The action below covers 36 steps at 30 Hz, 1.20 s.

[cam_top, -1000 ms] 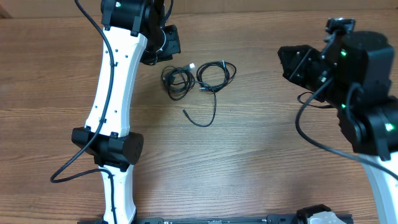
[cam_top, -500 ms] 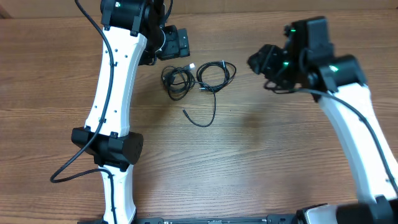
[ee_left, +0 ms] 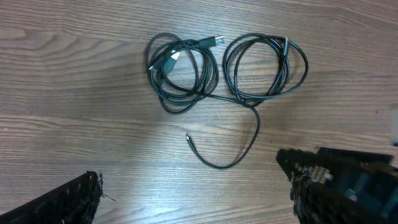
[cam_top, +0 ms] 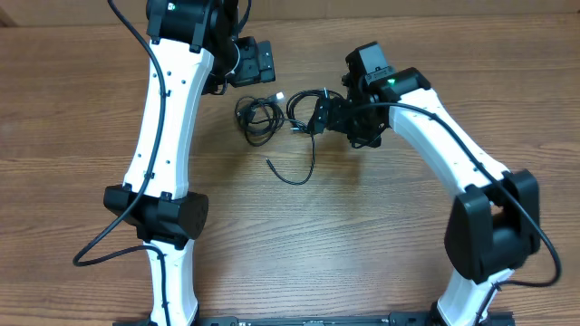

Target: Untangle cables

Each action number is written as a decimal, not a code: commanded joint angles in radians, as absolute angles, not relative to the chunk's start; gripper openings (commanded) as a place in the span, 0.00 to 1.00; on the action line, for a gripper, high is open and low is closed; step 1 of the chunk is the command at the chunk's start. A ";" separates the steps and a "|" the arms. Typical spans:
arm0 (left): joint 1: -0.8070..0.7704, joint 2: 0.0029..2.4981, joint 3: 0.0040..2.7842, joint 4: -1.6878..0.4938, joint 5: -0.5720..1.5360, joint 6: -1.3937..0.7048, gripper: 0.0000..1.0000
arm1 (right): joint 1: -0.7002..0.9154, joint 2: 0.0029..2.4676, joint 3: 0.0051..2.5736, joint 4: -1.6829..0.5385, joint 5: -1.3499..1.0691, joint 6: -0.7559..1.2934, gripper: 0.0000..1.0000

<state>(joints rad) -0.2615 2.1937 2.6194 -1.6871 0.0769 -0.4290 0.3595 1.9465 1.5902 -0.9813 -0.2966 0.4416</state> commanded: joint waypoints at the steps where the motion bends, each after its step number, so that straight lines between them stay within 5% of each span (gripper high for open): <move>1: -0.234 2.192 2.621 -1.690 0.052 -0.453 1.00 | 0.358 1.991 1.604 -0.966 -0.352 0.343 1.00; 5: -0.229 2.192 2.621 -1.689 0.052 -0.450 1.00 | 0.373 2.046 1.604 -0.943 -0.368 0.305 1.00; 10: -0.230 2.192 2.621 -1.690 0.052 -0.450 1.00 | 0.408 2.105 1.603 -0.882 -0.368 0.305 0.76; 15: -0.231 2.192 2.621 -1.689 0.052 -0.450 0.99 | 0.431 2.112 1.595 -0.844 -0.348 0.305 0.63; 20: -0.231 2.192 2.621 -1.689 0.051 -0.450 1.00 | 0.438 2.112 1.570 -0.818 -0.305 0.306 0.62; 36: -0.231 2.192 2.621 -1.689 0.051 -0.450 0.99 | 0.450 2.123 1.559 -0.820 -0.327 0.351 0.13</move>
